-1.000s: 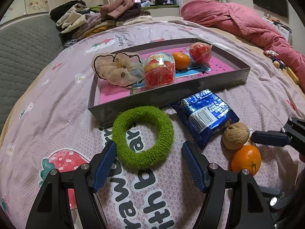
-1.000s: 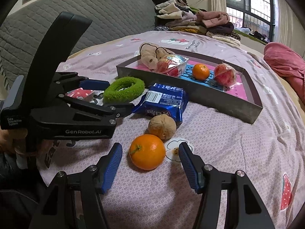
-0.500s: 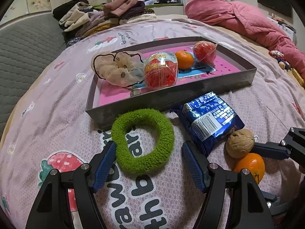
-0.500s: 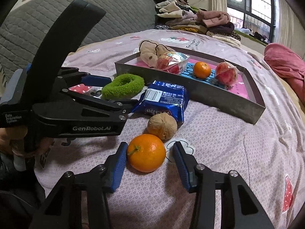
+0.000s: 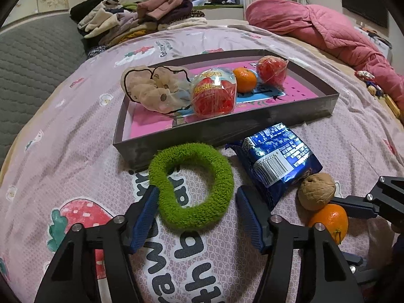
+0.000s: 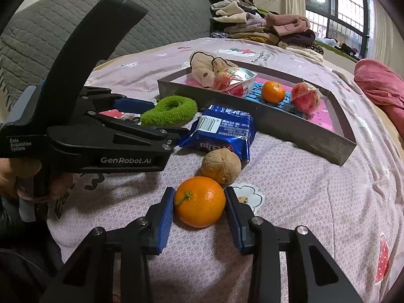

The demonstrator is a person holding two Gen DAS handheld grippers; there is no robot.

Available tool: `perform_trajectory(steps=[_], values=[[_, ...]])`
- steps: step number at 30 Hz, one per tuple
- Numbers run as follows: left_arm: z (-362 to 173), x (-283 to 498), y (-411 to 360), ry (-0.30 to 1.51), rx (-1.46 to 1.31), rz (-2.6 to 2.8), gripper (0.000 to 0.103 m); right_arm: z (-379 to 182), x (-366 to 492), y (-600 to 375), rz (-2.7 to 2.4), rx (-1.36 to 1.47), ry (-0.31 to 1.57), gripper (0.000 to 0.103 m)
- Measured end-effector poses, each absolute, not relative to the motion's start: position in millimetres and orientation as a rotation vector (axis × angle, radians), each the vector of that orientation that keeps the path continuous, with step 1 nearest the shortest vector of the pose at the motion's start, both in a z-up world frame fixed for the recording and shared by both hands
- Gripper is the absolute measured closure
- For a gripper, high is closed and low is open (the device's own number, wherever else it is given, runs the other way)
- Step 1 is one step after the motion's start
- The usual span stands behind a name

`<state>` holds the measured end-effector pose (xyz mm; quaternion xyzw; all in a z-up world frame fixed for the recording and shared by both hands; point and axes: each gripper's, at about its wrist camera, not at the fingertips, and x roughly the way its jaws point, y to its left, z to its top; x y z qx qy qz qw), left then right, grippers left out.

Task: Organize objects
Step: 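Close the right tool on the orange while the left tool grasps the green terry ring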

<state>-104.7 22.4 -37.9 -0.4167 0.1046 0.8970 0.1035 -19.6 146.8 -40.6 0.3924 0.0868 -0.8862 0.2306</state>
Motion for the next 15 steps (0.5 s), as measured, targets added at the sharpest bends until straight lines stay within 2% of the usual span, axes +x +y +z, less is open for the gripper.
perform_trajectory(steps=[3, 8, 11, 15], values=[[-37.5, -103.2, 24.3, 0.325, -1.221, 2.648, 0.046, -41.4, -19.9, 146.3, -2.434, 1.083, 0.236, 0.064], [-34.0, -102.5, 24.2, 0.321, -1.213, 2.657, 0.066, -41.7, -19.5, 146.2, -2.431, 1.081, 0.242, 0.064], [-31.9, -102.6, 21.9, 0.306, -1.215, 2.669, 0.074, -41.4, -19.9, 147.6, -2.424, 1.089, 0.22, 0.064], [-30.0, -101.7, 19.8, 0.302, -1.21, 2.676, 0.078, -40.4, -18.9, 149.5, -2.415, 1.092, 0.209, 0.064]])
